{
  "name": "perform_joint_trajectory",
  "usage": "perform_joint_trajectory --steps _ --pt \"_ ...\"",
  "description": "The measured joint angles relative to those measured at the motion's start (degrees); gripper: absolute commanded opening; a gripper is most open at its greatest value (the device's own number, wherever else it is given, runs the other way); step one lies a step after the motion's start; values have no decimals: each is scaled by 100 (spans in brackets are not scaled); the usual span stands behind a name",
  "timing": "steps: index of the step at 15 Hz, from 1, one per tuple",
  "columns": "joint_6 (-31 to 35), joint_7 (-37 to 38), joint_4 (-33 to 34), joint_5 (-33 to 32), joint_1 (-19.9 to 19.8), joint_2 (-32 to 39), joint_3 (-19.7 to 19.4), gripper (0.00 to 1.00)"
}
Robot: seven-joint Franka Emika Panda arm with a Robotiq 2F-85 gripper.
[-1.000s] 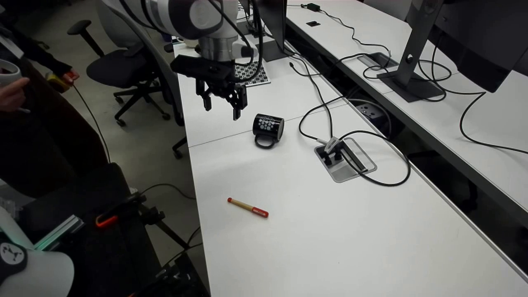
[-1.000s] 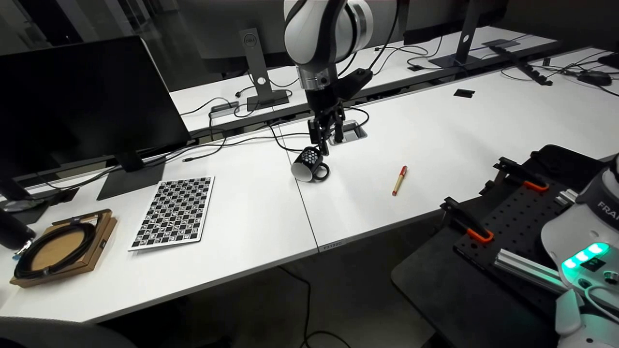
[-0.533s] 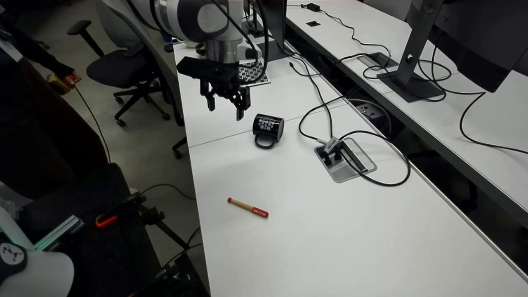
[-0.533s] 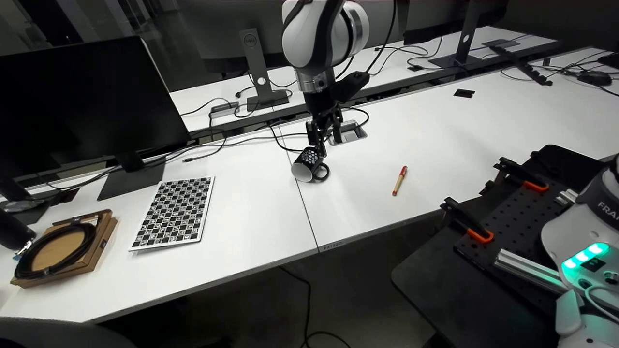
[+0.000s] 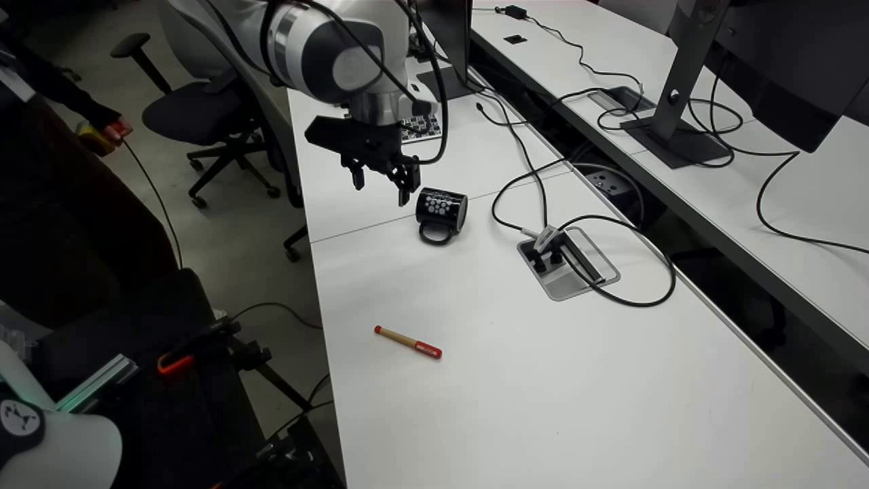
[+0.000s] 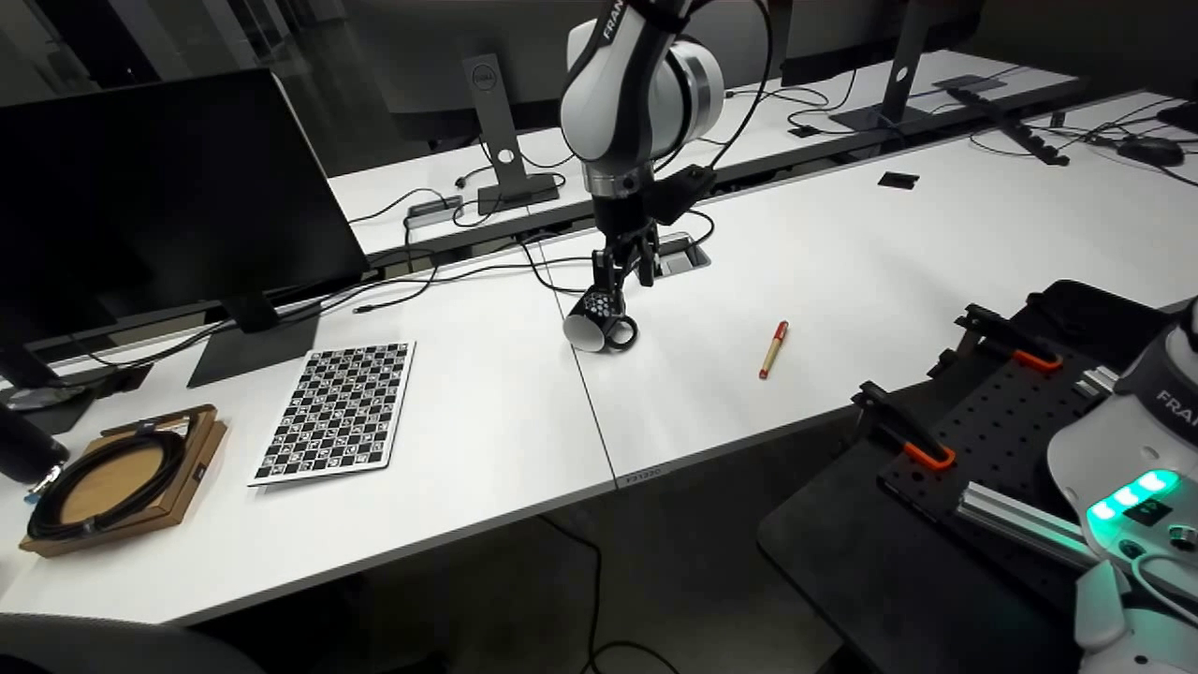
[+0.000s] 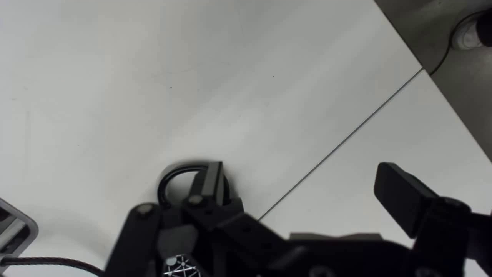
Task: Pick the cup and put it upright
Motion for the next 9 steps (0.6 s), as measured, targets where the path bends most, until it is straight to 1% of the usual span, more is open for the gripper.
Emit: perform_joint_trajectory --steps 5,9 --pt "811 -249 37 -3 -262 616 91 100" --pt "1125 -339 214 -28 -367 1028 177 100"
